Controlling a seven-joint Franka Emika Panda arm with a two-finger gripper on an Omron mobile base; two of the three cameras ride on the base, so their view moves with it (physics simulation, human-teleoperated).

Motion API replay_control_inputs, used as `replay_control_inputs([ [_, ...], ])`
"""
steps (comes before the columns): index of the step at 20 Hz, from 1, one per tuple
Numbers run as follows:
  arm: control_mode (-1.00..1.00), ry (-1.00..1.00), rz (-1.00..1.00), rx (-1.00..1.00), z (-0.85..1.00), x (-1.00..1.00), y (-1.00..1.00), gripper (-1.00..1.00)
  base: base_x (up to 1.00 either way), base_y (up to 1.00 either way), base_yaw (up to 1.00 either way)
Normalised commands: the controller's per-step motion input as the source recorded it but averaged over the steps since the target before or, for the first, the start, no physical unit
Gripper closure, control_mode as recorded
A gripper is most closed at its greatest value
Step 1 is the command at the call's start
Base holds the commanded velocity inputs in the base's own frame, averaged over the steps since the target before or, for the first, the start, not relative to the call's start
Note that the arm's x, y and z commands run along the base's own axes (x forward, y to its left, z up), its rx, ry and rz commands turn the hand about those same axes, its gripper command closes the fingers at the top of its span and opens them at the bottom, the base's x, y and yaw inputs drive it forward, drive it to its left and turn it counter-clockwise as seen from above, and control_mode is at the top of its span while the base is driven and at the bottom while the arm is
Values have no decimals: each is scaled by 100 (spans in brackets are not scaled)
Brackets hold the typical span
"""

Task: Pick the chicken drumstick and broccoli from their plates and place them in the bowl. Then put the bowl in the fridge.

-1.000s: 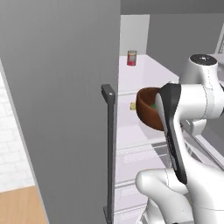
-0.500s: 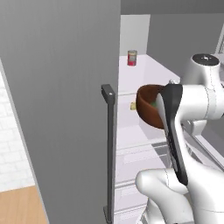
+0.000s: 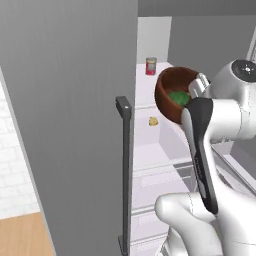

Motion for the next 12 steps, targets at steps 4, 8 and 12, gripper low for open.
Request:
replay_control_inputs([
  [4,-100,0,0,7,31,73,-3,100,0,0,0],
  [8,-100,0,0,1,8,68,-1,100,0,0,0],
  [12,-100,-1,0,0,0,66,0,100,0,0,0],
])
